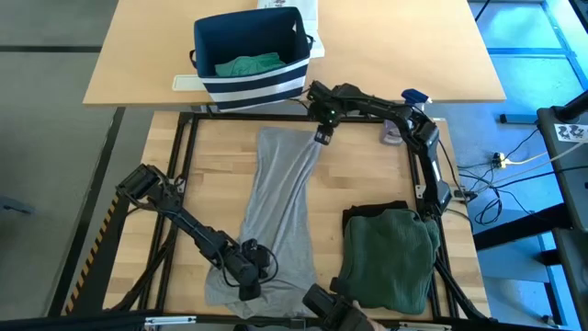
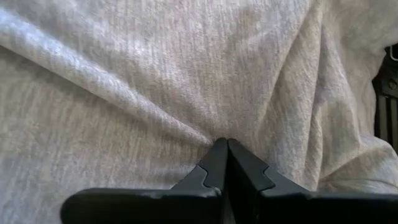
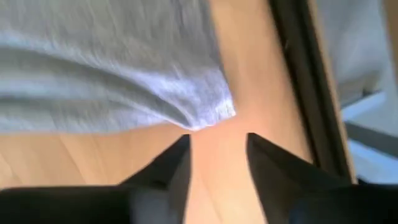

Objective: Fold Laundry from Bin
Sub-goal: Fold the gray shirt

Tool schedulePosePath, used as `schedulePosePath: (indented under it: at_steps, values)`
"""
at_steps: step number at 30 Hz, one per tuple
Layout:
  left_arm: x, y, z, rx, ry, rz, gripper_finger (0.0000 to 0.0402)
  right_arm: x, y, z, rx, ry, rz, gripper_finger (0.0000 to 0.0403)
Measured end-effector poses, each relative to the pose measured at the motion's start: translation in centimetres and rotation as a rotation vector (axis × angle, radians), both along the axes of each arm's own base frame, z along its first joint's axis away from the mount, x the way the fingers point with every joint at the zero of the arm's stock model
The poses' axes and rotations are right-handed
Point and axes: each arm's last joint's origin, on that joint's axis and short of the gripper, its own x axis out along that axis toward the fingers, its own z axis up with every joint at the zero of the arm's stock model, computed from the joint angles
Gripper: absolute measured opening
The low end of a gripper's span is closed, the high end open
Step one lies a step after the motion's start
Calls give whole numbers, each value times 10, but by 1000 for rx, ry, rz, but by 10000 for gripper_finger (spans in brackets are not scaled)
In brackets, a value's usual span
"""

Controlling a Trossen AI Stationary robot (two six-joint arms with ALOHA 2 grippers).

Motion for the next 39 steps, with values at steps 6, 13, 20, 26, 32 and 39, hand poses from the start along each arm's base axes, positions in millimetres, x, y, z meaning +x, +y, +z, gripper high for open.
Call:
schedulePosePath:
  at_steps: [6, 13, 20, 26, 32, 39]
  values:
    - [-4, 6, 8, 68, 3, 7, 42, -4, 9, -2, 59, 64, -39, 245]
    - [-26, 23, 49, 182, 7, 73, 66, 15, 47, 6, 103, 45, 51, 239]
    - [-57, 19, 63, 232, 66, 133, 65, 37, 122, 25, 90, 15, 176, 197]
    - [-76, 3, 61, 222, 66, 172, 65, 34, 215, -11, 89, -19, 325, 186]
    - [-86, -8, 62, 203, 21, 209, 64, 26, 317, -44, 123, -310, 399, 186]
    - [-89, -6, 56, 179, 35, 258, 64, 12, 399, -48, 122, -472, 452, 185]
